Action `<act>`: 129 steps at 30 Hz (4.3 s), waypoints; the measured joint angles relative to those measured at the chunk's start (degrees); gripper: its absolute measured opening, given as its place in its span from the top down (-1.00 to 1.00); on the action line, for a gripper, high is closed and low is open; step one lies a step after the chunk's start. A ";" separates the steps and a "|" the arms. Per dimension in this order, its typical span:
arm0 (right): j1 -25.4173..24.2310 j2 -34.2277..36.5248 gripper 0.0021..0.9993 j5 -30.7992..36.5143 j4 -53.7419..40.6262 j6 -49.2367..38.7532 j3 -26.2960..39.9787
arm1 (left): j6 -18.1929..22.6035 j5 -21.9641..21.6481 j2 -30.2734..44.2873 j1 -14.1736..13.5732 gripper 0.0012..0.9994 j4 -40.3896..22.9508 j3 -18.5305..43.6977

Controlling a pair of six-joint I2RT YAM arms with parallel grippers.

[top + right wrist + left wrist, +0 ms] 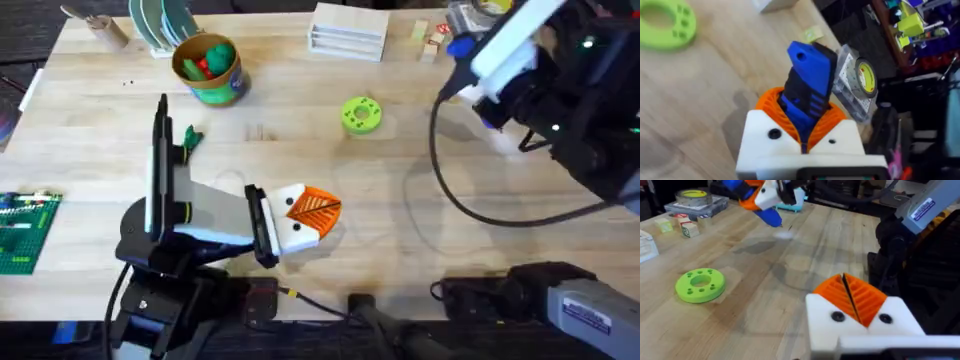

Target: Pick up the gripper from the table and insert it into the empty holder that is missing its gripper. Then pick up a screw, insert it into the mounting hole, and use the screwdriver to tighten it. Finally, clean up the table by picking up the vegetable and placing it into the bucket.

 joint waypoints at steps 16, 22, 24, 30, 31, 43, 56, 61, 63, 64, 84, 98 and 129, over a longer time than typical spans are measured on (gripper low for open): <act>6.39 20.23 0.73 6.16 -1.13 -23.96 0.09 | -0.01 0.00 0.00 0.00 0.97 0.00 0.00; 7.88 20.59 -0.88 7.79 -2.55 -24.33 2.61 | -0.01 0.00 0.00 0.00 0.97 0.00 0.00; 8.27 20.61 -0.97 7.83 -3.51 -24.34 3.26 | 0.01 0.00 0.00 0.00 0.97 0.00 0.00; 9.50 20.59 -0.98 8.95 -4.29 -20.25 3.30 | 0.26 -0.02 0.00 0.00 0.57 0.02 0.00; 9.70 20.58 -0.98 9.06 -4.38 -18.60 3.30 | 0.19 -0.01 0.00 0.00 0.33 0.01 0.00; 10.83 18.22 -0.98 7.53 -6.66 8.32 2.39 | 0.06 -0.02 0.00 0.00 0.80 0.00 0.00; 11.07 -0.64 -0.98 6.18 -2.57 36.33 3.08 | 0.23 -0.02 0.00 0.00 -0.99 0.00 0.00; 11.07 -4.15 -0.98 6.10 -2.57 51.89 3.63 | 0.19 -1.83 0.00 0.00 -0.99 0.47 0.00; 11.07 -3.98 -0.98 5.96 -3.89 56.91 3.65 | -0.99 -3.85 0.00 0.00 -0.99 1.46 0.00; 11.07 -3.78 -0.98 5.96 -4.58 59.00 3.65 | -1.86 -5.19 0.00 0.00 -0.99 2.41 0.00; 11.07 -0.94 -0.98 5.83 -11.72 77.06 3.65 | -1.85 -42.12 15.70 3.87 -0.98 -33.88 38.89; 11.07 -0.94 -0.98 2.93 -11.76 77.73 3.65 | 11.41 -69.48 47.44 3.93 -0.99 -53.71 65.61; 11.07 -0.94 -0.98 2.73 -12.61 77.95 3.65 | 23.79 -59.32 91.41 31.89 -0.99 -44.70 63.45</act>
